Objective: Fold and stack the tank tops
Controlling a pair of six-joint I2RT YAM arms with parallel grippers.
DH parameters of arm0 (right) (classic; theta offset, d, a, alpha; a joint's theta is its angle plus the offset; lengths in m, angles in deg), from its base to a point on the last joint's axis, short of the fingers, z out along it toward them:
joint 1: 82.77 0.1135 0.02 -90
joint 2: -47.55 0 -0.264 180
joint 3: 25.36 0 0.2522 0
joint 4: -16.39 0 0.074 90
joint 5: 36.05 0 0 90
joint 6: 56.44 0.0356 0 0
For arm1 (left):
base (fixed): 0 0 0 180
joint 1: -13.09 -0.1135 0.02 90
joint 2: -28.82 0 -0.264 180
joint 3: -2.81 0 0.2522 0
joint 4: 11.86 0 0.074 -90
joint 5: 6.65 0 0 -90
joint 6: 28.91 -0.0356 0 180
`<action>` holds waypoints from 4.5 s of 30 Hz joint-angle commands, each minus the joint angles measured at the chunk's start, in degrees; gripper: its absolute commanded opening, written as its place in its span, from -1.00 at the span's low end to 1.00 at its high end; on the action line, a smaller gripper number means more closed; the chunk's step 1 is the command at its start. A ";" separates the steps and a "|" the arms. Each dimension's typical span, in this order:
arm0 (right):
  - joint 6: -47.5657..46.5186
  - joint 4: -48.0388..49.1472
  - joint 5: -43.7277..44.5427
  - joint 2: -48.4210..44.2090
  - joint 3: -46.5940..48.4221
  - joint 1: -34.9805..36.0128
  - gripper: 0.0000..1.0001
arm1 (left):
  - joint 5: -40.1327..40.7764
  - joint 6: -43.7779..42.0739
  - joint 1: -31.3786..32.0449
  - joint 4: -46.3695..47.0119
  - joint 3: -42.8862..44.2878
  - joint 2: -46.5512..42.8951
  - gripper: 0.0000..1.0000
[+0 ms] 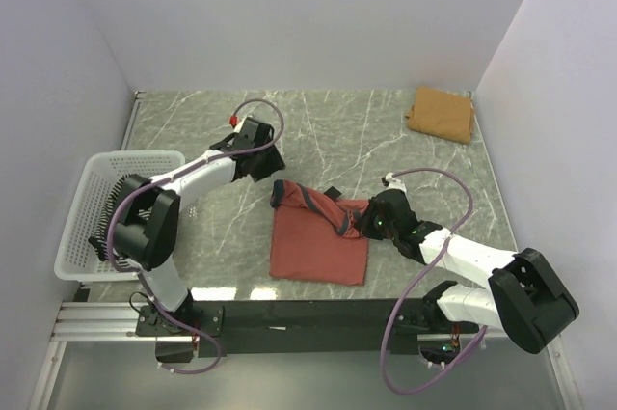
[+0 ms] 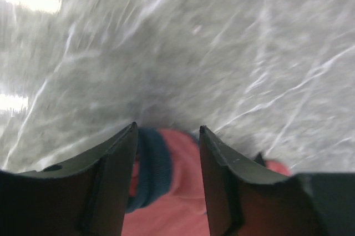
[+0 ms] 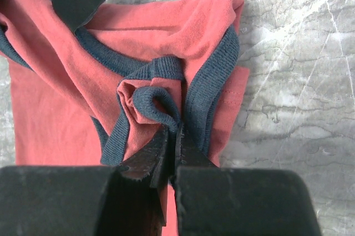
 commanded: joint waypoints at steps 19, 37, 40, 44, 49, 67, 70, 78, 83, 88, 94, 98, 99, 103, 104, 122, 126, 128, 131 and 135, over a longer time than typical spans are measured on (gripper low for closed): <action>0.07 0.47 1.10 2.08 1.95 0.38 -1.00 | -20.93 8.15 -5.40 8.97 -5.41 3.20 0.03; -2.66 -7.08 6.37 -1.79 11.34 0.21 -1.00 | -24.10 -0.46 -6.98 35.31 -11.47 1.89 -0.96; -3.19 -7.18 8.13 -0.56 14.24 0.03 -1.00 | -23.84 -2.47 -6.98 43.41 -13.67 0.22 -0.92; -3.89 -6.57 10.15 1.29 17.06 -0.50 -1.00 | -24.28 -6.43 -6.98 48.69 -14.55 -0.75 -0.93; -5.38 -4.90 11.65 3.57 20.32 -2.16 -1.00 | -25.24 -9.07 -7.07 52.12 -14.73 -1.36 -0.92; -8.99 -1.11 1.37 26.95 37.72 -17.64 0.14 | -7.15 -9.53 -8.03 30.69 2.86 13.06 0.32; -8.20 -4.87 0.31 29.84 41.23 -18.25 0.17 | -6.34 -7.24 -9.26 23.94 6.96 14.10 0.30; -5.03 -10.34 -1.71 38.55 49.14 -20.36 0.18 | -13.02 -5.56 -10.85 13.48 21.03 25.43 0.28; -3.45 -10.61 -5.75 39.53 49.07 -21.33 0.17 | -20.48 -2.75 -11.81 14.16 21.49 28.52 0.25; -3.98 -10.87 -5.84 38.12 48.09 -21.33 0.16 | -22.60 2.78 -12.43 15.22 18.32 26.07 0.29; -3.63 -10.69 -5.93 36.62 46.69 -21.59 0.16 | -24.20 10.78 -12.52 12.24 17.35 25.53 0.30; -3.71 -10.78 -6.02 35.92 45.73 -21.85 0.15 | -18.57 15.18 -12.69 9.33 13.49 21.23 0.31; -3.63 -10.52 -6.02 35.66 45.37 -22.12 0.15 | -18.04 16.32 -12.69 8.28 13.14 20.61 0.32; -3.54 -10.26 -6.37 34.78 44.49 -22.64 0.15 | -18.04 19.66 -12.69 8.27 10.68 18.42 0.40; -3.36 -10.26 -6.46 34.78 44.32 -22.82 0.15 | -18.12 20.54 -12.69 8.62 10.06 18.15 0.40; -3.36 -8.94 -7.78 33.63 41.85 -23.61 0.07 | -24.28 31.45 -12.61 21.37 7.42 24.56 0.21; -3.54 -9.11 -7.95 33.37 41.85 -23.79 0.02 | -23.83 28.73 -12.61 21.45 10.14 26.05 -0.04; -3.63 -9.29 -8.48 33.72 42.29 -23.96 0.01 | -25.59 27.58 -12.61 23.56 12.16 27.81 -0.12; -3.71 -9.29 -9.18 34.07 42.82 -24.05 -0.01 | -27.79 24.60 -12.61 27.95 14.09 30.27 -0.22; -4.06 -9.11 -9.80 34.16 43.00 -24.14 -0.05 | -28.84 20.91 -12.69 32.96 14.89 31.86 -0.46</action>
